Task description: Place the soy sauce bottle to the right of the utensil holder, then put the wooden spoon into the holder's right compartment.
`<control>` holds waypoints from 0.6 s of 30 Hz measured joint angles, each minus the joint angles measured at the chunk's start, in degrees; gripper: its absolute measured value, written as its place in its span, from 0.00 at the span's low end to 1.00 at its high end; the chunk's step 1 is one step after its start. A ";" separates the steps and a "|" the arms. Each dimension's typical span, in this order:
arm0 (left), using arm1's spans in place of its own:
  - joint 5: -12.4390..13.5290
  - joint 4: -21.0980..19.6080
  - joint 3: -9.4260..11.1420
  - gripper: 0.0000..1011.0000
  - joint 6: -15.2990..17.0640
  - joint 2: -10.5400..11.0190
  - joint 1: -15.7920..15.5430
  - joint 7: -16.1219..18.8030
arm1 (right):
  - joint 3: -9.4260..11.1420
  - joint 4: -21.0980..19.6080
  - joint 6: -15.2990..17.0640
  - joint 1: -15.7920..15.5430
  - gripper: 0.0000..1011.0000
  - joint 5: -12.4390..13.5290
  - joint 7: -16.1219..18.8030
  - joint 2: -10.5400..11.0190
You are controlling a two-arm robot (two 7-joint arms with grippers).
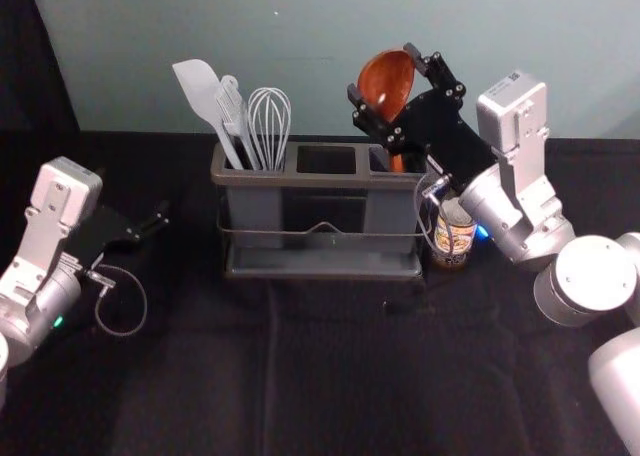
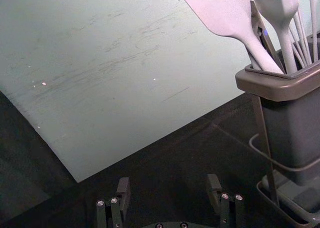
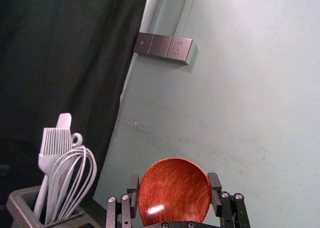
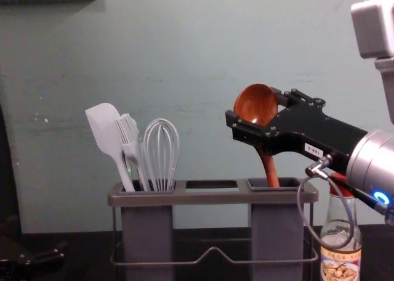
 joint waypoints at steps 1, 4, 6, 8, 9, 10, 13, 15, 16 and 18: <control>0.00 0.00 0.00 0.99 0.00 0.00 0.00 0.00 | 0.01 -0.03 0.01 -0.09 0.83 0.02 0.01 0.01; 0.00 0.00 0.00 0.99 0.00 0.00 0.00 0.00 | 0.04 -0.14 0.03 -0.40 0.83 0.06 0.03 0.04; 0.00 0.00 0.00 0.99 0.00 0.00 0.00 0.00 | 0.04 -0.20 0.08 -0.61 0.83 0.06 0.05 0.06; 0.00 0.00 0.00 0.99 0.00 0.00 0.00 0.00 | 0.04 -0.24 0.12 -0.81 0.83 0.02 0.06 0.09; 0.00 0.00 0.00 0.99 0.00 0.00 0.00 0.00 | 0.04 -0.25 0.14 -0.89 0.83 -0.01 0.07 0.11; 0.00 0.00 0.00 0.99 0.00 0.00 0.00 0.00 | 0.04 -0.27 0.18 -1.03 0.83 -0.04 0.06 0.14; 0.00 0.00 0.00 0.99 0.00 0.00 0.00 0.00 | 0.04 -0.32 0.19 -1.22 0.83 -0.07 0.05 0.20; 0.00 0.00 0.00 0.99 0.00 0.00 0.00 0.00 | 0.05 -0.32 0.19 -1.38 0.83 -0.10 0.04 0.26; 0.00 0.00 0.00 0.99 0.00 0.00 0.00 0.00 | 0.06 -0.32 0.20 -1.42 0.83 -0.10 0.04 0.27; 0.00 0.00 0.00 0.99 0.00 0.00 0.00 0.00 | 0.07 -0.29 0.21 -1.52 0.83 -0.12 0.04 0.28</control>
